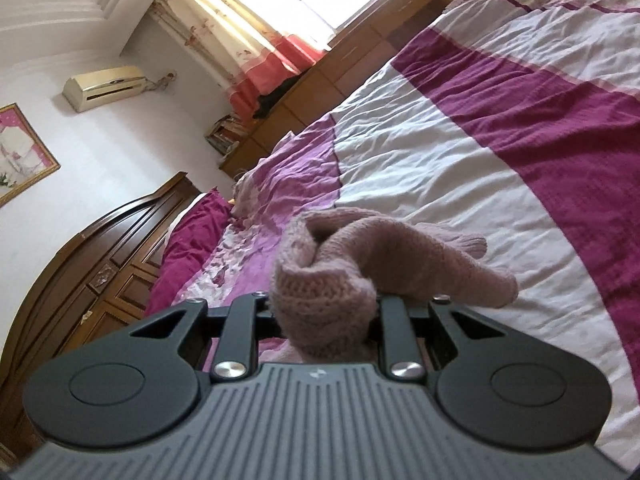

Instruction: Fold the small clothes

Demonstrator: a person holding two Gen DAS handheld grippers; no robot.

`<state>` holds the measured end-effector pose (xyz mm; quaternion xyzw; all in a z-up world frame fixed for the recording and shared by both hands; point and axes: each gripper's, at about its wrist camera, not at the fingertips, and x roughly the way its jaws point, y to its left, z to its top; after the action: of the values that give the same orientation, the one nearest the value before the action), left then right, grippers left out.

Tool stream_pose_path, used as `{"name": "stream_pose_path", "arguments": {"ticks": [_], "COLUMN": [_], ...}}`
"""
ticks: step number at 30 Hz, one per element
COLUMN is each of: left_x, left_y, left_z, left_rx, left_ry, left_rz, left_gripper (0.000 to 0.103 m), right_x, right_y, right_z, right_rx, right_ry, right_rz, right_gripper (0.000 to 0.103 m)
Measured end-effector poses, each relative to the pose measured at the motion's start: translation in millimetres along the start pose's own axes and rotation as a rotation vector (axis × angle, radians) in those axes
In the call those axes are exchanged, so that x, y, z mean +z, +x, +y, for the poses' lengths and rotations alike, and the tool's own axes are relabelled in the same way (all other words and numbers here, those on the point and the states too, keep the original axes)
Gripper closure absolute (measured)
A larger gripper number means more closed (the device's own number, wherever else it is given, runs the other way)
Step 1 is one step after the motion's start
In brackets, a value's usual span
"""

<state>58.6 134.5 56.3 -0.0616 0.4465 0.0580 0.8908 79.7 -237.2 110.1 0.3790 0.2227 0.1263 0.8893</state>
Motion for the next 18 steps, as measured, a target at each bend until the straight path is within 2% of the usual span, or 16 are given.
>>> {"name": "stream_pose_path", "arguments": {"ticks": [9, 18], "left_x": [0.3, -1.9], "left_y": [-2.5, -8.6], "left_z": [10.7, 24.2], "left_rx": [-0.006, 0.005], "left_ry": [-0.013, -0.020], "left_rz": [-0.009, -0.024], "left_gripper": [0.038, 0.038], "right_x": [-11.0, -52.1], "right_y": [19.0, 61.5], "right_z": [43.6, 85.6], "right_rx": [0.067, 0.103], "right_ry": [-0.089, -0.160], "right_rz": [0.057, 0.195], "right_gripper": [0.079, 0.079]}}
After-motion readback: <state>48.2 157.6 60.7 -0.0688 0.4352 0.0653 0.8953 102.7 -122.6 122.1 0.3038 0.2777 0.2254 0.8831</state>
